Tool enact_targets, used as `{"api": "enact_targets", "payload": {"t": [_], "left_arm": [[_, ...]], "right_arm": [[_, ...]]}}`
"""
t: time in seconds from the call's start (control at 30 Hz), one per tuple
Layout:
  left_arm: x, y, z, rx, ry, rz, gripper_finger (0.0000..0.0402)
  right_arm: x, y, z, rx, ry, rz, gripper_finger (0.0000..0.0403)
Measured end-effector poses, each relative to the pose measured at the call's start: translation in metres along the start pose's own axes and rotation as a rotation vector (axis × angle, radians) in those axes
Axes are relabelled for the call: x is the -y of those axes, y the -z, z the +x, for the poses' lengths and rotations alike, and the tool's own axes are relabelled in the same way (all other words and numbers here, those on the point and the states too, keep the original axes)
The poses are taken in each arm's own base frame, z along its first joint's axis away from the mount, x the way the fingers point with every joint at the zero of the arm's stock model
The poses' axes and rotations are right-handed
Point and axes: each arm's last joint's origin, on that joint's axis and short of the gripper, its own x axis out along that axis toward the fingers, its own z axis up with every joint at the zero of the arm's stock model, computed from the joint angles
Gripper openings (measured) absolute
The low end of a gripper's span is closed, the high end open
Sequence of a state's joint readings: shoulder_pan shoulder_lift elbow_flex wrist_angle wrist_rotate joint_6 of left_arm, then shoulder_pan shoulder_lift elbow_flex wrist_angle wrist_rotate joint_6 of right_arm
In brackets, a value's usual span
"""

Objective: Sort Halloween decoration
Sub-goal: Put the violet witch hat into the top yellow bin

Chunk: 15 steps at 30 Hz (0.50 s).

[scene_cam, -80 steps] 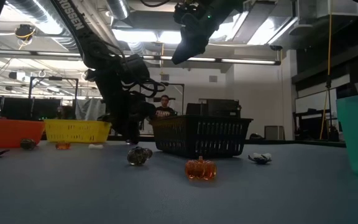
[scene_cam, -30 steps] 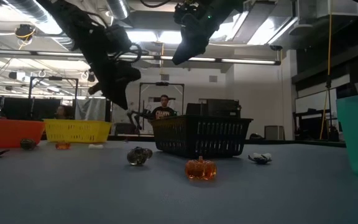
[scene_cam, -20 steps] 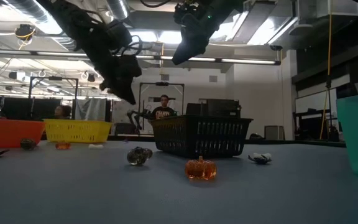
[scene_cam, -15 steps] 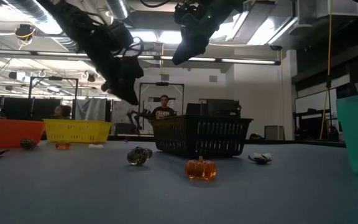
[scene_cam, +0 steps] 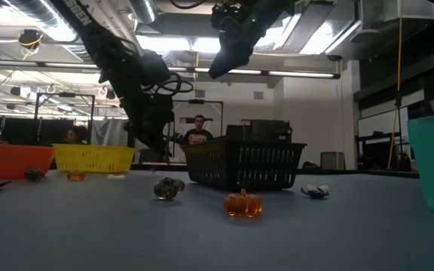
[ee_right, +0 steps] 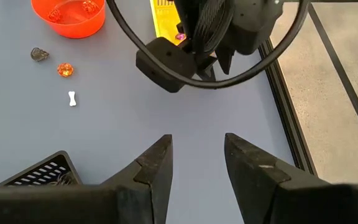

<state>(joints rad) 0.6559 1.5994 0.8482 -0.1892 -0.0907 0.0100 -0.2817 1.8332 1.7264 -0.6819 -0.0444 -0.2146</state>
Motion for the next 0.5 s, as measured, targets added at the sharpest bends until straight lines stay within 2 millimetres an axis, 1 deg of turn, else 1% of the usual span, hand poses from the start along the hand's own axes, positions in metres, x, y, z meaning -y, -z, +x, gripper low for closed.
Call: {"api": "enact_targets", "payload": {"t": [0.1, 0.37, 0.5], "left_arm": [[0.0, 0.001, 0.002, -0.007, 0.0, 0.002, 0.014], [-0.009, 0.002, 0.004, -0.019, -0.018, -0.023, 0.014], [-0.01, 0.005, 0.01, -0.04, -0.021, -0.025, 0.0141]], "right_arm": [[0.0, 0.0, 0.0, 0.0, 0.0, 0.0, 0.0144], [0.0, 0.0, 0.0, 0.0, 0.0, 0.0, 0.0144], [0.0, 0.0, 0.0, 0.0, 0.0, 0.0, 0.0144]]}}
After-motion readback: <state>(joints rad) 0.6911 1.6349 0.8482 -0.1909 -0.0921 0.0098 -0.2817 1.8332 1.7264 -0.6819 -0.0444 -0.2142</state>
